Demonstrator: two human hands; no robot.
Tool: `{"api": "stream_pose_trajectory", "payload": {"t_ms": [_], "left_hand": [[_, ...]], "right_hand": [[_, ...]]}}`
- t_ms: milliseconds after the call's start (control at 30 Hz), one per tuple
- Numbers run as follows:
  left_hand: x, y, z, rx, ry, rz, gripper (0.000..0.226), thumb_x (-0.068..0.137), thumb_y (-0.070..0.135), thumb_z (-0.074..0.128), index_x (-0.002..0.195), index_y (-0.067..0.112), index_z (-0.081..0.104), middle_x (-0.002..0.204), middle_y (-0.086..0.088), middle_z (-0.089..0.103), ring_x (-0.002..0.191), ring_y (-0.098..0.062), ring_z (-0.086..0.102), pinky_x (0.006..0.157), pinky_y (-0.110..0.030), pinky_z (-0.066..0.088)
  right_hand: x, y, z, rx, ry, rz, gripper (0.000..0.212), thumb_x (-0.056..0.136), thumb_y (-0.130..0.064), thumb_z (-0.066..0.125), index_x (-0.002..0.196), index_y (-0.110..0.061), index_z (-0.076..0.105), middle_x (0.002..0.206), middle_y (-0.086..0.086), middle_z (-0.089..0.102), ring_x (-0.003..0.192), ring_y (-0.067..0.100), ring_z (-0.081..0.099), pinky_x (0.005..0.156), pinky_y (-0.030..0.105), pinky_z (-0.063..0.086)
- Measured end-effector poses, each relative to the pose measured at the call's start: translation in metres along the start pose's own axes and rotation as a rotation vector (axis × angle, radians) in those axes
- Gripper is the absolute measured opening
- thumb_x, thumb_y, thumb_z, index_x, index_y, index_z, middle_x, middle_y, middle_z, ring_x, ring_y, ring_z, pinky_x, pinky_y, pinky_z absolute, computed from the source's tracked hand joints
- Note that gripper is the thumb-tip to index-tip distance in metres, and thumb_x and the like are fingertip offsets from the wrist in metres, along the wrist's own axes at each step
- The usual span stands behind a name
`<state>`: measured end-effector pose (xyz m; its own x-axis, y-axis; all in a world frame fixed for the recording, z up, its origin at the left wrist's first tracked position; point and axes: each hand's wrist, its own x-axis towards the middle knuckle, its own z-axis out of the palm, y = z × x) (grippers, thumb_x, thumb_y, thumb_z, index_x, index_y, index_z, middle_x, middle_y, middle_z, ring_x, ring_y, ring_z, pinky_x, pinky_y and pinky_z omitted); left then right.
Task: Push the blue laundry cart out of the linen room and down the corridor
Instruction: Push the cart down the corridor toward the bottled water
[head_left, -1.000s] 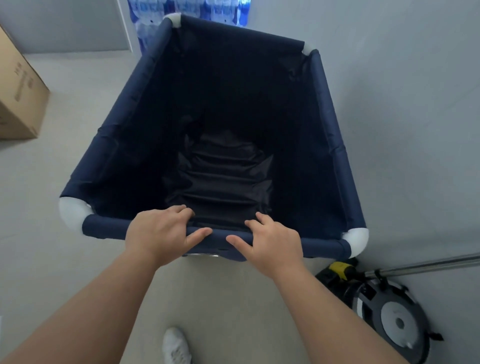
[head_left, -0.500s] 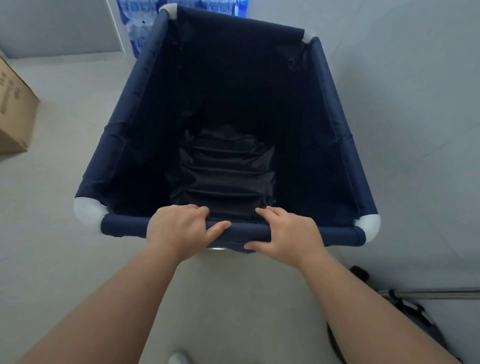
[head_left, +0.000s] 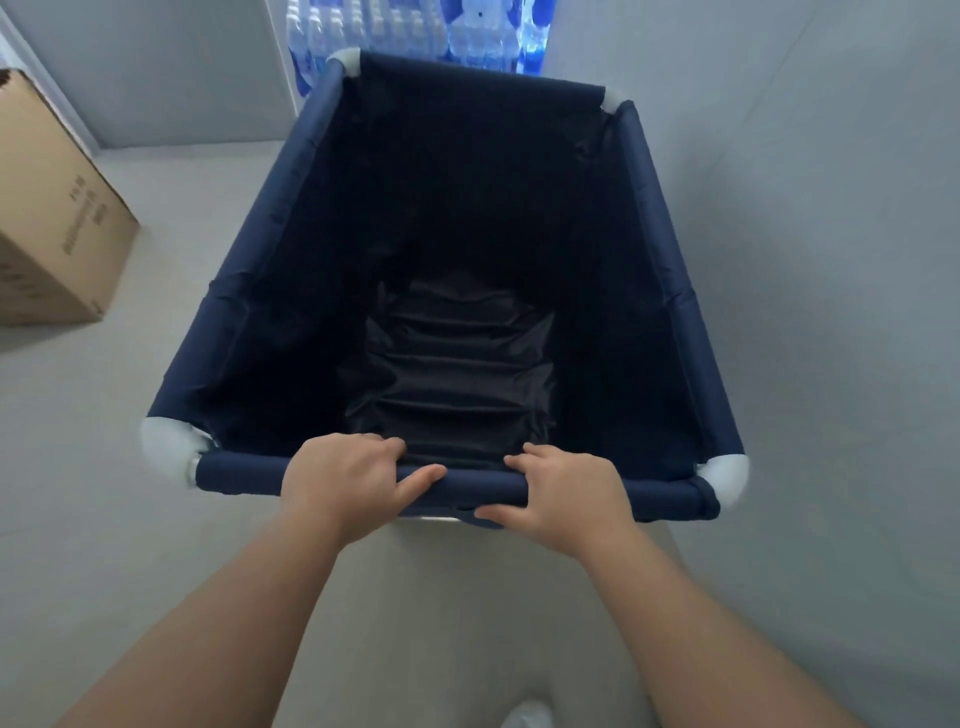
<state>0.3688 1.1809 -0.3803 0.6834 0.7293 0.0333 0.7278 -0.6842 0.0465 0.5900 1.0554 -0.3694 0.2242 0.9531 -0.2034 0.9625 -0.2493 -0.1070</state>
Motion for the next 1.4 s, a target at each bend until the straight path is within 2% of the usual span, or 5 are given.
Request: {"api": "stream_pose_trajectory", "payload": {"t_ms": [233, 600, 1000, 1167, 1400], "left_hand": [[0.036, 0.006, 0.005, -0.001, 0.043, -0.075, 0.077, 0.079, 0.085, -0.006, 0.067, 0.03, 0.047, 0.063, 0.009, 0.053, 0.056, -0.013, 0.052, 0.047, -0.033, 0.033], [0.09, 0.001, 0.007, -0.024, 0.04, -0.13, 0.083, 0.078, 0.085, -0.007, 0.064, 0.028, 0.051, 0.052, 0.009, 0.046, 0.048, -0.013, 0.044, 0.044, -0.031, 0.022], [0.122, 0.024, 0.007, -0.073, 0.009, -0.265, 0.087, 0.077, 0.087, -0.006, 0.06, 0.027, 0.055, 0.05, 0.008, 0.049, 0.047, -0.012, 0.046, 0.044, -0.031, 0.029], [0.126, 0.05, 0.002, -0.026, 0.024, -0.333, 0.084, 0.078, 0.085, -0.006, 0.056, 0.025, 0.049, 0.05, 0.008, 0.048, 0.048, -0.014, 0.045, 0.045, -0.032, 0.027], [0.119, 0.081, 0.006, -0.018, 0.058, -0.424, 0.086, 0.076, 0.087, -0.007, 0.055, 0.026, 0.048, 0.047, 0.009, 0.044, 0.044, -0.01, 0.04, 0.043, -0.03, 0.023]], "right_hand": [[0.047, 0.028, -0.013, -0.028, -0.021, -0.088, 0.095, 0.064, -0.097, 0.029, 0.132, -0.037, 0.058, 0.131, -0.014, 0.061, 0.103, 0.014, 0.064, 0.08, 0.037, 0.052], [0.115, 0.05, -0.034, -0.044, -0.05, -0.142, 0.087, 0.064, -0.094, 0.034, 0.129, -0.042, 0.058, 0.115, -0.018, 0.064, 0.096, 0.008, 0.063, 0.075, 0.033, 0.05], [0.168, 0.089, -0.054, -0.143, -0.123, -0.325, 0.069, 0.068, -0.091, 0.035, 0.104, -0.042, 0.066, 0.084, -0.016, 0.067, 0.071, 0.007, 0.06, 0.062, 0.032, 0.051], [0.181, 0.109, -0.062, -0.168, -0.151, -0.429, 0.063, 0.068, -0.09, 0.035, 0.091, -0.039, 0.064, 0.068, -0.015, 0.061, 0.062, 0.004, 0.055, 0.052, 0.029, 0.041], [0.19, 0.129, -0.068, -0.183, -0.16, -0.539, 0.059, 0.066, -0.087, 0.038, 0.077, -0.035, 0.062, 0.058, -0.013, 0.057, 0.054, 0.005, 0.053, 0.048, 0.029, 0.039]]}}
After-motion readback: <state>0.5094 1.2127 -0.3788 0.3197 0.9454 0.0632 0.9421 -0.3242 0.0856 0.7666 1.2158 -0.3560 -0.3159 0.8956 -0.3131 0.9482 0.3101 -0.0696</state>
